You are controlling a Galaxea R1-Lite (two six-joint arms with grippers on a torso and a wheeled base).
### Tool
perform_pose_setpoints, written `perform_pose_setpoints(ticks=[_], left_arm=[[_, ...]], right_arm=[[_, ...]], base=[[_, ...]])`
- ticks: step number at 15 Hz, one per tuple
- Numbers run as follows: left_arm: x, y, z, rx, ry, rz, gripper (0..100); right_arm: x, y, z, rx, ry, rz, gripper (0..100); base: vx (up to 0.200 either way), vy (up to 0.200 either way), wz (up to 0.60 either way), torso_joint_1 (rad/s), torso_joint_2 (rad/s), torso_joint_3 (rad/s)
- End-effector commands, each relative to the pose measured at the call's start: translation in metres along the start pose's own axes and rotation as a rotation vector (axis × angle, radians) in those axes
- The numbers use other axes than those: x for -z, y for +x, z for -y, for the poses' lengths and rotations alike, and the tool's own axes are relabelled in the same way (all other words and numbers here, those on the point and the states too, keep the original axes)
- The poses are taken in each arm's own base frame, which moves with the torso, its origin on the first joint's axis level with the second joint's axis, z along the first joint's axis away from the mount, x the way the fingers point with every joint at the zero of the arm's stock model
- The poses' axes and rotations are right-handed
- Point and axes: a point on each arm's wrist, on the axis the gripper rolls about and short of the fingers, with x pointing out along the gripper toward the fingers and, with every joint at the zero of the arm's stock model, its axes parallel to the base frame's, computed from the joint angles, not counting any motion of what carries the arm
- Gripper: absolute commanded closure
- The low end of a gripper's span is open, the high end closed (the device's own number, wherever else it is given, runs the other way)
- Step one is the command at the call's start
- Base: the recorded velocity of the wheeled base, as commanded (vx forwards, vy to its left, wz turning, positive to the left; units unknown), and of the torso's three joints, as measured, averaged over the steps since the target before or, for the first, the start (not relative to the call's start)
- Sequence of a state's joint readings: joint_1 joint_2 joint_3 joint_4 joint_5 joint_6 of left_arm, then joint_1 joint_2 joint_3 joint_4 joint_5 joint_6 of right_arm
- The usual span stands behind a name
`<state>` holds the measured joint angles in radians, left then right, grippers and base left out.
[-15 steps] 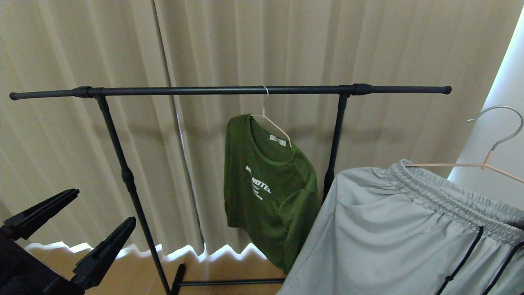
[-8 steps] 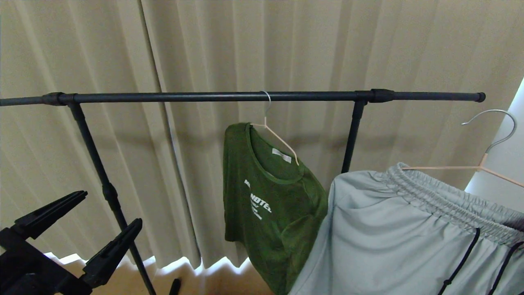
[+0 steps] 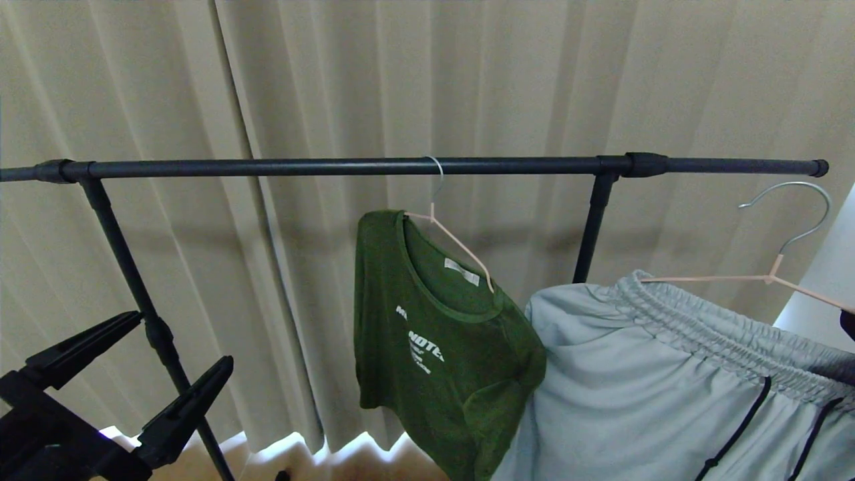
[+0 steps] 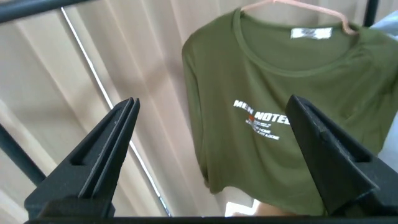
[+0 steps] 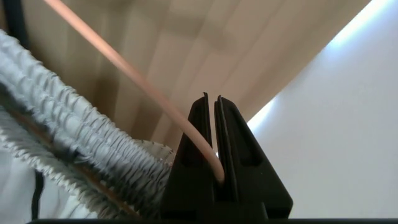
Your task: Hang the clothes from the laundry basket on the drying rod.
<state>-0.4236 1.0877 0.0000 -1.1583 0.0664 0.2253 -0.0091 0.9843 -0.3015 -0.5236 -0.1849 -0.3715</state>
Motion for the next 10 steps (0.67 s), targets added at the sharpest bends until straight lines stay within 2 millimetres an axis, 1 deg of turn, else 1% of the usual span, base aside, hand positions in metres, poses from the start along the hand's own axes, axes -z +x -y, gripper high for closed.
perform_pose_setpoints(ticks=[1,2,3,5,7,9,10], left_arm=[[0.001,0.001,0.000,0.001,0.001,-0.005,0],[0.002,0.003,0.000,-0.001,0.000,-0.021,0],[0.004,0.004,0.000,-0.003,-0.002,-0.034,0],[0.007,0.007,-0.004,-0.037,0.007,-0.056,0],[0.006,0.006,-0.004,-0.041,0.007,-0.053,0],[0.006,0.006,-0.004,-0.041,0.005,-0.052,0],[0.006,0.006,-0.004,-0.041,0.002,-0.053,0]], right_arm=[[-0.006,0.005,-0.006,-0.053,-0.014,0.011,100],[-0.014,0.016,-0.022,-0.156,-0.041,0.008,100],[-0.016,0.023,-0.032,-0.207,-0.059,-0.005,100],[-0.020,0.046,-0.048,-0.262,-0.087,-0.047,100],[-0.034,0.066,-0.056,-0.252,-0.073,-0.050,100],[-0.056,0.083,-0.062,-0.246,-0.013,-0.018,100],[-0.064,0.092,-0.066,-0.220,-0.012,-0.014,100]], base=[[0.000,0.000,0.00,0.000,0.00,0.000],[0.000,0.000,0.00,0.000,0.00,0.000],[0.000,0.000,0.00,0.000,0.00,0.000],[0.000,0.000,0.00,0.000,0.00,0.000],[0.000,0.000,0.00,0.000,0.00,0.000],[0.000,0.000,0.00,0.000,0.00,0.000],[0.000,0.000,0.00,0.000,0.00,0.000]])
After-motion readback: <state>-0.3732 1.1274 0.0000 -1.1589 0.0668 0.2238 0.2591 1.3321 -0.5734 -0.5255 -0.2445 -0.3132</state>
